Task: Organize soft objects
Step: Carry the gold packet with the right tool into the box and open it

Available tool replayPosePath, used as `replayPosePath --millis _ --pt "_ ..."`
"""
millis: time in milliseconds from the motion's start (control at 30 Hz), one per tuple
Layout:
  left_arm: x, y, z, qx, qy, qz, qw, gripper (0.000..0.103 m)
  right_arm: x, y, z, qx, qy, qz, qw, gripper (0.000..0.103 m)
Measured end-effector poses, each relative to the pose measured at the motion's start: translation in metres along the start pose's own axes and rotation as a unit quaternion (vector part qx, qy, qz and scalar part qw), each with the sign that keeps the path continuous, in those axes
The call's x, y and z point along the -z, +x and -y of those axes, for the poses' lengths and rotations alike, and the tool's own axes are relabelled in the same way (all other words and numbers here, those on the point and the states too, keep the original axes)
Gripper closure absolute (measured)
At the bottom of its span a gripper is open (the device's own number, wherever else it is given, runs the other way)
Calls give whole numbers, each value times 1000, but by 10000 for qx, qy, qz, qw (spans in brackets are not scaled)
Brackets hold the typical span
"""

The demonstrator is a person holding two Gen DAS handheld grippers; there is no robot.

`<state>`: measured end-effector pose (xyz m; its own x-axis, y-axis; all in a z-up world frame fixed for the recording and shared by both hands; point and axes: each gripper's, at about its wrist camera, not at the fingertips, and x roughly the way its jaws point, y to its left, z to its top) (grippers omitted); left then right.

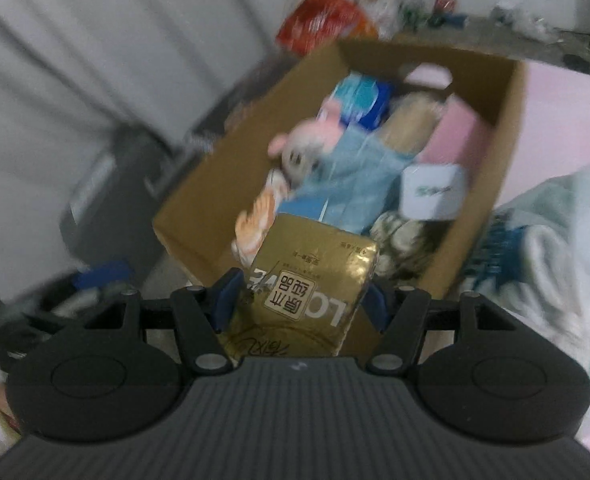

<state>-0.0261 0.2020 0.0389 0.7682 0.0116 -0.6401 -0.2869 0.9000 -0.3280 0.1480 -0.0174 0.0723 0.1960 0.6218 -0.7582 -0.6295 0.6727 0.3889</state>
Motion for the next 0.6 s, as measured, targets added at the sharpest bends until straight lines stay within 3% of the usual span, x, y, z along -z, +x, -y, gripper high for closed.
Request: replayPosePath --millis 300,367,600 --pt "-3 1 -37 -163 -387 13 9991 4 -8 77 -7 655 -626 -1094 9899 36" --pt "-3 2 -43 -174 -454 -1 9988 4 -7 82 -13 883 -914 -1114 9856 29" --pt "-1 -1 -49 -154 -493 -8 9987 4 -9 84 -11 898 -798 -1153 9860 28"
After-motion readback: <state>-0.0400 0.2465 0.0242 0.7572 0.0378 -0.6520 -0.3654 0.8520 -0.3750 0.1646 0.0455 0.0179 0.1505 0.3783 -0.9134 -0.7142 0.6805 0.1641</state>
